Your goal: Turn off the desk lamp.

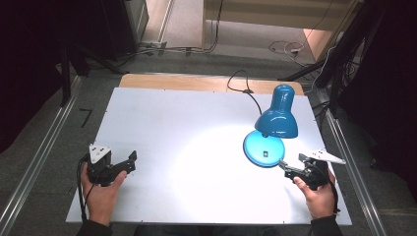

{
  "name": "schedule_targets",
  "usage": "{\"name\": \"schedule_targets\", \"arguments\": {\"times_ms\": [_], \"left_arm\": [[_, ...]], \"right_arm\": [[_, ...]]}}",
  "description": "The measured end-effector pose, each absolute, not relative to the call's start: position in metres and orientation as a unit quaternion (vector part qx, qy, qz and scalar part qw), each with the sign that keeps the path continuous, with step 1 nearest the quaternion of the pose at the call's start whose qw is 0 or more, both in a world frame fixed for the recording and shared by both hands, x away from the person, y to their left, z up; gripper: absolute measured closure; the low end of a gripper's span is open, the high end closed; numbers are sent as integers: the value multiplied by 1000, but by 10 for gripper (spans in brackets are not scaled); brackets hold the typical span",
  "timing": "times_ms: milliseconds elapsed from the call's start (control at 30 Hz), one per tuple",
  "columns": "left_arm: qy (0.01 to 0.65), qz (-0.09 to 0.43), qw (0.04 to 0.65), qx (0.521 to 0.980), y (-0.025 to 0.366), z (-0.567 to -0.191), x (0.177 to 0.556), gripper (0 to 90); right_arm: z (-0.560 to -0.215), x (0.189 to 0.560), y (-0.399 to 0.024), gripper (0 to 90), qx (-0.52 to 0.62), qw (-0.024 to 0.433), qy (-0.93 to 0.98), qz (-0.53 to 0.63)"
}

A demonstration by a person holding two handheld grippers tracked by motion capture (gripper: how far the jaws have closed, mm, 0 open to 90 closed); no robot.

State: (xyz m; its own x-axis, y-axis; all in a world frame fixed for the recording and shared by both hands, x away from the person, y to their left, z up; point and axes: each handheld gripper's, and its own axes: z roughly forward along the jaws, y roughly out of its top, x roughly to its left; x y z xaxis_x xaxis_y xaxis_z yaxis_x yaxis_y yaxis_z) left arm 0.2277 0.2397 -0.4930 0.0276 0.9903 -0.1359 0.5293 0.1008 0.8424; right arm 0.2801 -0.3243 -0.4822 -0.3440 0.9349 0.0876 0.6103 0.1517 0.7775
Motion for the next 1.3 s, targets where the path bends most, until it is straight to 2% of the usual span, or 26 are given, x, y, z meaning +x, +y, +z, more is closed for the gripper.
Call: {"name": "schedule_targets", "arguments": {"times_ms": [433, 667, 1267, 1300], "left_arm": [[630, 295, 389, 603, 239, -493, 228, 140], [630, 294, 391, 603, 240, -493, 228, 142], [630, 293, 391, 604, 240, -493, 228, 143], [630, 293, 392, 603, 240, -493, 228, 143]], "right_arm": [[-482, 284, -314, 253, 517, 217, 732, 387], [-481, 286, -307, 358, 510, 218, 734, 393], [-481, 292, -297, 510, 500, 211, 739, 399], [-481, 293, -296, 538, 501, 210, 738, 400]]}}
